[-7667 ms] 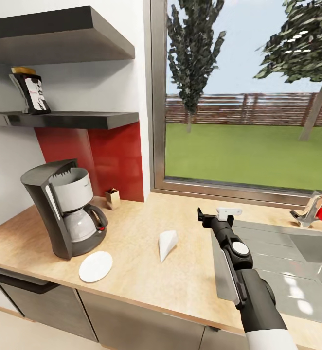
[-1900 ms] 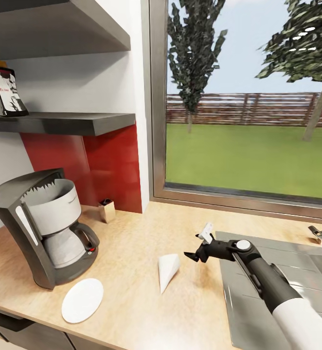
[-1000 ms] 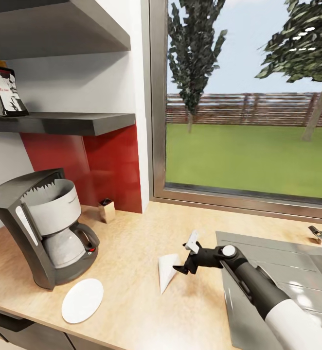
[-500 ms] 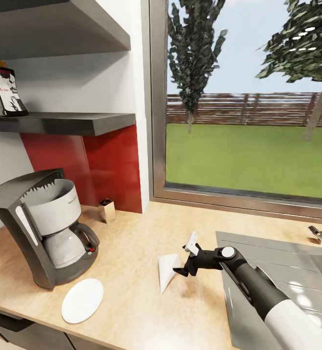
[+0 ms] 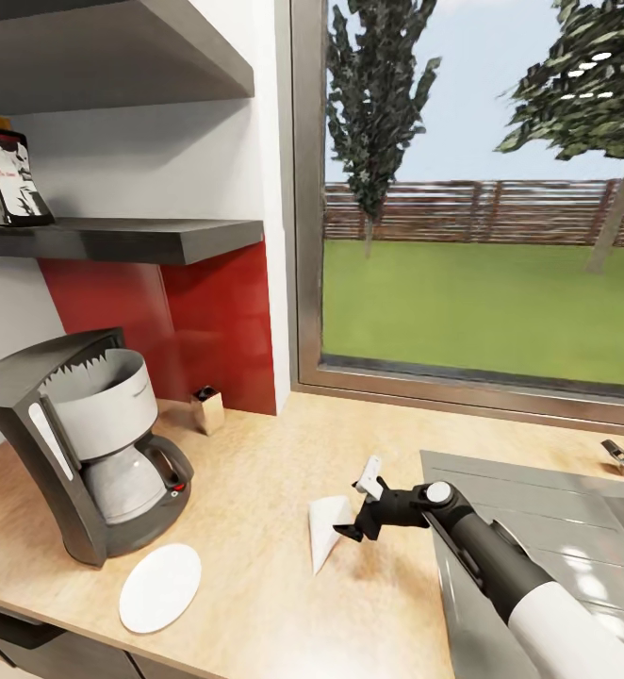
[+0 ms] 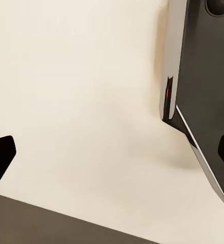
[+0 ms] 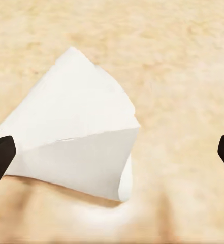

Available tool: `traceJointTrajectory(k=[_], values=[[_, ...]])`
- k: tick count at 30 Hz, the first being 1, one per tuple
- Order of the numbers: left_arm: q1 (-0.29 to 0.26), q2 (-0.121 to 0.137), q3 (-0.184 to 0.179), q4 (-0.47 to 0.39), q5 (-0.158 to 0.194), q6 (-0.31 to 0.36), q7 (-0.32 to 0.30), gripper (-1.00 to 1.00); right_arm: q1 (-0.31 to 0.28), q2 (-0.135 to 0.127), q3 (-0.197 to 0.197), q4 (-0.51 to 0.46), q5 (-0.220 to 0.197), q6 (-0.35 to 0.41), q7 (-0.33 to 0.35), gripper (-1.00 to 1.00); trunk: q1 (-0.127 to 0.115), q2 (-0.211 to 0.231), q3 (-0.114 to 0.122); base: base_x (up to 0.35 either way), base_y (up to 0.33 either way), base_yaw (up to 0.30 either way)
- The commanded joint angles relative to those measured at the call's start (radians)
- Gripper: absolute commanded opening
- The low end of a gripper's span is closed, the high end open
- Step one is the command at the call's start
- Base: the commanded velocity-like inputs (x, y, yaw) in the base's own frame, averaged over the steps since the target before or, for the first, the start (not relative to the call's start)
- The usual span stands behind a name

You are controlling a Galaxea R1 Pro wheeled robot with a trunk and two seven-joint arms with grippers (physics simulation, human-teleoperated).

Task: Set up a coffee station on the kitchen countertop: keep the coffee maker on the countertop, move the bottle of coffee from the kitchen shelf to the counter next to the coffee maker, place a paper coffee filter on top of the coffee maker, put the saucer next to the coffee maker with the coffee cup on the saucer, and place the electric kettle next to the coffee maker.

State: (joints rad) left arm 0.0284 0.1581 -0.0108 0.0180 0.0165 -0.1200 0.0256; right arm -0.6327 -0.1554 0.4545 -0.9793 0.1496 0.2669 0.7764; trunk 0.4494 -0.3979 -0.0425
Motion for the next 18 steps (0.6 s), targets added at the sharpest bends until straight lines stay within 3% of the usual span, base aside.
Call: traceJointTrajectory(k=[1,18], values=[[-0.001,0.0,-0.001,0.002,0.002,-0.006,0.002,1.0,-0.001,0.007,0.001,0.002,0.005,0.003,0.003,1.0,0.001,-0.002,-0.002,0.001,0.001,0.0],[-0.001,0.0,-0.001,0.002,0.002,-0.006,0.002,1.0,-0.001,0.029,0.002,0.023,0.005,-0.018,0.003,1.0,0.001,-0.002,-0.002,0.0,0.025,0.0]])
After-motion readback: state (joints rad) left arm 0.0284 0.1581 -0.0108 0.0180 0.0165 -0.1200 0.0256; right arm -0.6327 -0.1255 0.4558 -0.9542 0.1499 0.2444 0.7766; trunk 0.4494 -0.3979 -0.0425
